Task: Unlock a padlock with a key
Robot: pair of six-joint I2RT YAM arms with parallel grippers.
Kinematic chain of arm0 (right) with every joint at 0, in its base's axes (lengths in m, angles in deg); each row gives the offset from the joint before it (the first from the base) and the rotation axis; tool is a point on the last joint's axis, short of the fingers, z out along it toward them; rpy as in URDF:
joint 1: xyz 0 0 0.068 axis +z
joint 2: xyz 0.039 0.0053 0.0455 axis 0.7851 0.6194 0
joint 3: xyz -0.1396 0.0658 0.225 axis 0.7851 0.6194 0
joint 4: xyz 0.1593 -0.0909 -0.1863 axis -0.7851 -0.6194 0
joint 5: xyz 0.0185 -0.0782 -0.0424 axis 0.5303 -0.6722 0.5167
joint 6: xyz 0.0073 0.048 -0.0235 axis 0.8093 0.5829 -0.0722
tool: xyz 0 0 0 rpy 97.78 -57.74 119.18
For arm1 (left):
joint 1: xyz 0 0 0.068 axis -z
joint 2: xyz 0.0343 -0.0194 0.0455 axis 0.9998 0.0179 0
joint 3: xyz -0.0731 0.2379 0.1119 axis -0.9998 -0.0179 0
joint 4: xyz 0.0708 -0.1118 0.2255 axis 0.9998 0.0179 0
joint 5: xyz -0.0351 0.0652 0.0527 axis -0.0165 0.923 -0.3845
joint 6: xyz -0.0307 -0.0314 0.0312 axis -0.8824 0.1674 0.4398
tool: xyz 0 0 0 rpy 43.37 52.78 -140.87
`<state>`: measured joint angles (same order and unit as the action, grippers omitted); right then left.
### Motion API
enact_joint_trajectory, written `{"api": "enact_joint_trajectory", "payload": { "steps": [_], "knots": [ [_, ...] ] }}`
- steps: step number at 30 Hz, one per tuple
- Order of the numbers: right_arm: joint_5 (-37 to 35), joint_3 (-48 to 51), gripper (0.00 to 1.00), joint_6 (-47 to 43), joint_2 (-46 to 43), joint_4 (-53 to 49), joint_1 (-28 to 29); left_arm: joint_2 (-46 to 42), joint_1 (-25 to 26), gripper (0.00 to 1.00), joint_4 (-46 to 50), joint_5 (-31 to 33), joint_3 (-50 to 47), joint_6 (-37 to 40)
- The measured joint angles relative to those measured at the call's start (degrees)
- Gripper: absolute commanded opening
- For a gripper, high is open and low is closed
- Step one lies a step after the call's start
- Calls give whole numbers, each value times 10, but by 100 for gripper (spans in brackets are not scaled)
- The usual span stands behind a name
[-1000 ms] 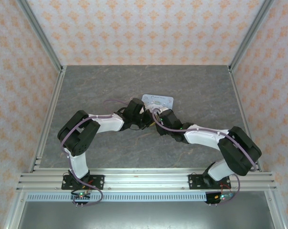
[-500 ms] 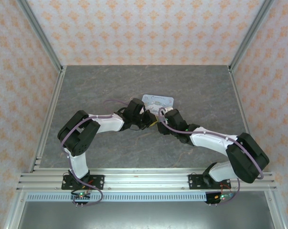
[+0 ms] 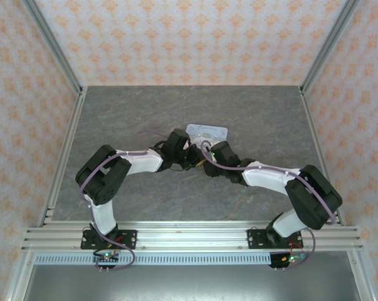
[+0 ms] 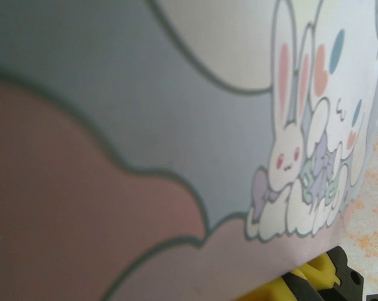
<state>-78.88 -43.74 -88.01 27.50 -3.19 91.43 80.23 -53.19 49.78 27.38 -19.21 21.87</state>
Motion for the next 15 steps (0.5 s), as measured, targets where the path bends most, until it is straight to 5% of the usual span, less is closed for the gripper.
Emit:
{"api": "enact_joint_trajectory", "payload": {
  "steps": [4, 15],
  "knots": [
    [-1, -12, 37, 0, 17, -2, 0, 0, -2, 0, 0, 2, 0, 0],
    [2, -19, 0, 3, 26, 1, 7, 0, -2, 0, 0, 4, 1, 0]
  ]
}}
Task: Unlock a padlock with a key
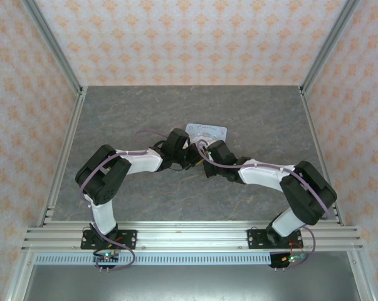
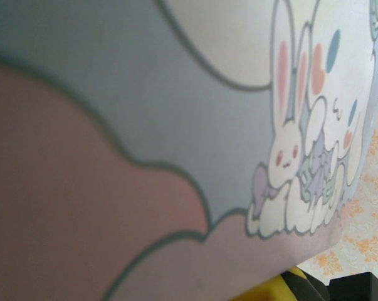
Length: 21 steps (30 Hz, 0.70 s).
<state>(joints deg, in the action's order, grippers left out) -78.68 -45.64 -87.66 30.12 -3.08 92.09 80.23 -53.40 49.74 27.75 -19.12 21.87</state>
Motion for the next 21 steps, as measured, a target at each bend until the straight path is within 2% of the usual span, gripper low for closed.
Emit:
{"api": "enact_joint_trajectory", "payload": {
  "steps": [1, 2, 5, 6, 12, 14, 18, 21],
  "knots": [
    [1, 0, 1, 0, 0, 0, 0, 0, 0, 0, 0, 1, 0, 0],
    [2, 0, 7, 2, -1, 0, 0, 0, 0, 0, 0, 1, 0, 0],
    [6, 0, 45, 5, -7, -2, -1, 0, 0, 0, 0, -2, 0, 0],
    [6, 1, 51, 7, -13, -5, -1, 0, 1, 0, 0, -3, 0, 0],
    [12, 42, 58, 24, -108, -5, -6, 0, 1, 0, 7, -3, 2, 5],
    [12, 66, 60, 38, -153, -3, -8, 0, 1, 5, 13, -3, 2, 14],
    [11, 107, 61, 84, -219, -1, -12, 1, 1, 22, 24, -3, 2, 34],
    [17, 121, 61, 131, -237, 0, -13, 1, 1, 42, 37, -4, 3, 50]
  ]
}}
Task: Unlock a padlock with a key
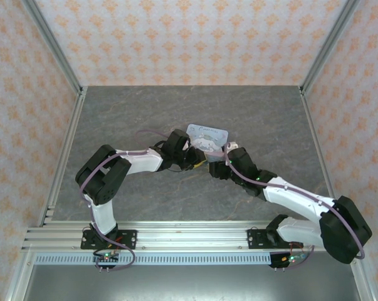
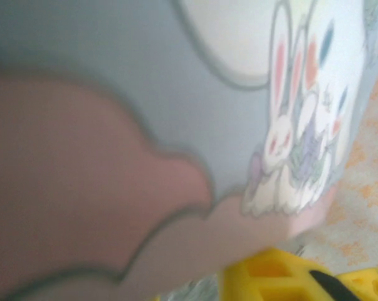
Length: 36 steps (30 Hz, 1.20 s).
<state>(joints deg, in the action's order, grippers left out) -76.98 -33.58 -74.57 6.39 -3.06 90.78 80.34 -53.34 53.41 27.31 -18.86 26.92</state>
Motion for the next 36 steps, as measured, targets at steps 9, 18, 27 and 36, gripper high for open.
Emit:
{"api": "enact_joint_trajectory", "payload": {
  "steps": [9, 18, 27, 36],
  "knots": [
    [41, 23, 62, 133, 8, 73, 0, -19, 0, 62, 44, -1, -4, 36],
    [52, 34, 63, 187, 87, 141, -1, -102, -5, 77, 93, 9, -38, 49],
    [80, 3, 63, 199, 183, 175, -82, -183, -31, 96, 148, 42, -49, 72],
    [142, -155, 59, 200, 281, 174, -113, -187, -35, 99, 175, 61, -47, 75]
  ]
}}
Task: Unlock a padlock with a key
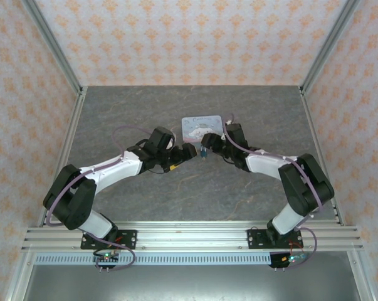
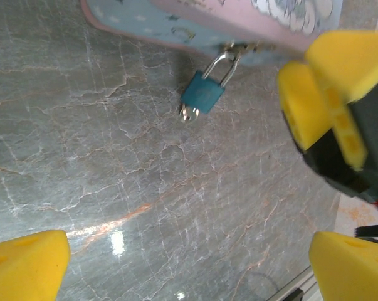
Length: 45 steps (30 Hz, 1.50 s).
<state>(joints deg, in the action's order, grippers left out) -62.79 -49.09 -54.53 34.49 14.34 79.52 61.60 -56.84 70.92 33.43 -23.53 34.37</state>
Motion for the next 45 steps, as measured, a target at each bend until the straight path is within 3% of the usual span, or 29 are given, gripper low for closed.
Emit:
{"api": "enact_joint_trajectory", "payload": {
  "steps": [4, 13, 18, 32, 45],
  "knots": [
    [13, 5, 59, 0, 2, 15, 0, 7, 0, 99, 4, 3, 6, 0],
    [10, 115, 51, -2, -16, 27, 0, 45, -17, 100, 16, 5, 41, 15],
    [9, 115, 47, -4, -16, 44, 0, 74, -39, 100, 23, 4, 82, 27],
    [8, 76, 48, -25, 57, 92, 0, 160, -90, 100, 46, -35, 182, 56],
    [17, 47, 43, -54, 86, 90, -1, 185, -106, 100, 47, -63, 204, 56]
  ]
}}
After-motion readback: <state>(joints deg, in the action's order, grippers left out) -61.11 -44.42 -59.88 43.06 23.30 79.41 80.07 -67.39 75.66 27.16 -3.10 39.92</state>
